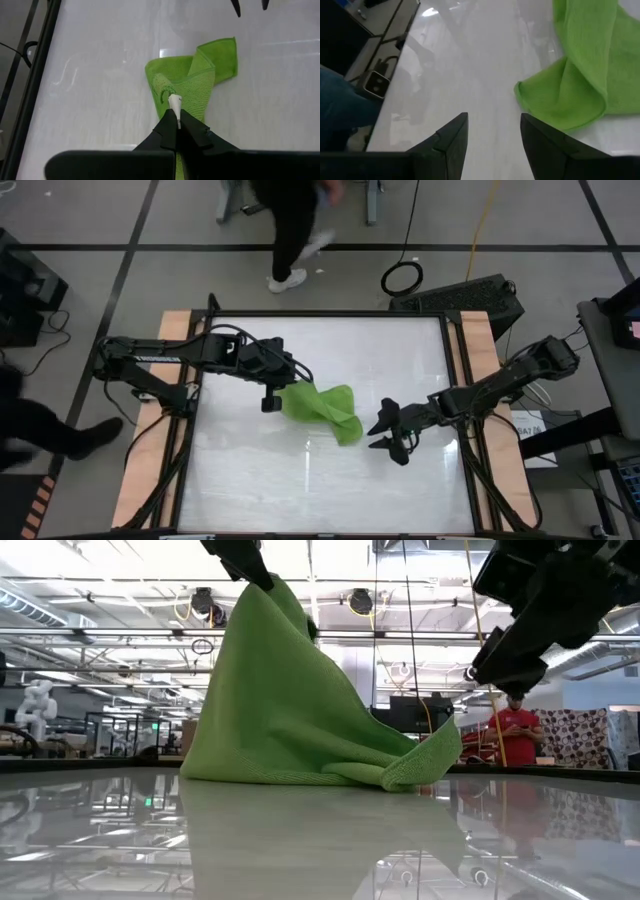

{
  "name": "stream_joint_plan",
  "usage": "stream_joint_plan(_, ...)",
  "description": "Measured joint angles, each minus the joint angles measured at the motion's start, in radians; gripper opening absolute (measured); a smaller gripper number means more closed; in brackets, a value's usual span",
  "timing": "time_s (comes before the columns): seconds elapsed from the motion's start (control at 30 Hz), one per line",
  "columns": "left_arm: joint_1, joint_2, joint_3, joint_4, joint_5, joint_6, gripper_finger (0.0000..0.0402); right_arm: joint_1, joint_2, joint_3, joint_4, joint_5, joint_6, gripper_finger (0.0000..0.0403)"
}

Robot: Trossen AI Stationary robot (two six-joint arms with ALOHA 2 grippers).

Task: Roll towel into tight, uniform cylinder
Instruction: Roll the green towel

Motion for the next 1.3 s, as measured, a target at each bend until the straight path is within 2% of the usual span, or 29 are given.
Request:
stream_joint_plan(0.23, 0.000, 0.000, 0.000, -0.001, 0.000, 0.000, 0.0005, 0.006, 0.047, 0.000, 0.020, 0.000, 0.057, 0.0171)
stream_joint_plan(0.7, 0.000, 0.000, 0.000, -0.001, 0.000, -0.001, 0.0005, 0.007, 0.048, 0.000, -0.023, 0.029, 0.499, 0.0171)
stream_joint_plan(1.03, 0.000, 0.000, 0.000, -0.001, 0.000, -0.004, 0.0005, 0.048, 0.048, 0.000, -0.107, 0.167, 0.777, 0.0171)
stream_joint_plan(1.3, 0.000, 0.000, 0.000, -0.001, 0.000, -0.019, 0.0005, 0.054, 0.048, 0.000, -0.162, 0.208, 0.870, 0.0171)
